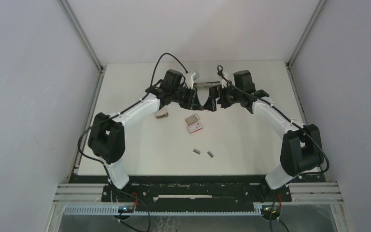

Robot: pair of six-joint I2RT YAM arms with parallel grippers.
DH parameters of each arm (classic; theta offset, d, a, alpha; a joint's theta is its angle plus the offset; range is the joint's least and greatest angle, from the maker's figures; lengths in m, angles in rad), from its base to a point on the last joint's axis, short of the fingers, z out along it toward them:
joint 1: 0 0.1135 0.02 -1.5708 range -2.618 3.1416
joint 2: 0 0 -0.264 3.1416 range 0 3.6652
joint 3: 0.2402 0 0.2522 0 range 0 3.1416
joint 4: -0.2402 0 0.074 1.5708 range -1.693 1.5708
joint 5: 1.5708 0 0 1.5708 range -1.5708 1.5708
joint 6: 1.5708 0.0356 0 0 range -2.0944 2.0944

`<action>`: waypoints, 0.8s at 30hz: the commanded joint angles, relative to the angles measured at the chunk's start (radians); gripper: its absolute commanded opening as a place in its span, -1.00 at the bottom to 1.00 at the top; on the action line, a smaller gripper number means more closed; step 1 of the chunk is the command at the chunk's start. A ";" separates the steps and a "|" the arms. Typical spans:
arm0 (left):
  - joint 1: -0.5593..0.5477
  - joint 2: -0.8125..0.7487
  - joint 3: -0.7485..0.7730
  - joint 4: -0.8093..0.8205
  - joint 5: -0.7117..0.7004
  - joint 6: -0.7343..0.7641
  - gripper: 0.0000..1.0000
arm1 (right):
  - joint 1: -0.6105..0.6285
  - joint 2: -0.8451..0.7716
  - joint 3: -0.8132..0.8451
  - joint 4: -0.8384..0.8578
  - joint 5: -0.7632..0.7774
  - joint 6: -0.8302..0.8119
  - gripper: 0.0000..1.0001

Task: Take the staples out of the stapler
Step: Unload the staple at the center of the board.

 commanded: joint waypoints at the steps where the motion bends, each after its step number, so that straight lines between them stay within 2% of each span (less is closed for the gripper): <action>1: 0.007 -0.086 -0.017 0.028 0.039 0.020 -0.74 | -0.024 -0.008 0.002 -0.044 0.061 -0.073 1.00; 6: 0.039 -0.092 -0.028 0.050 0.095 0.009 -0.75 | -0.038 0.003 0.003 -0.090 0.111 -0.135 0.98; 12: 0.056 -0.100 -0.056 0.098 0.190 -0.011 -0.77 | -0.065 0.028 -0.013 -0.090 0.083 -0.156 0.95; 18: 0.056 -0.095 -0.069 0.129 0.248 -0.029 -0.77 | -0.071 0.022 -0.013 -0.068 -0.004 -0.168 0.93; 24: 0.055 -0.080 -0.068 0.131 0.274 -0.029 -0.76 | -0.104 -0.043 -0.011 -0.046 -0.154 -0.183 0.94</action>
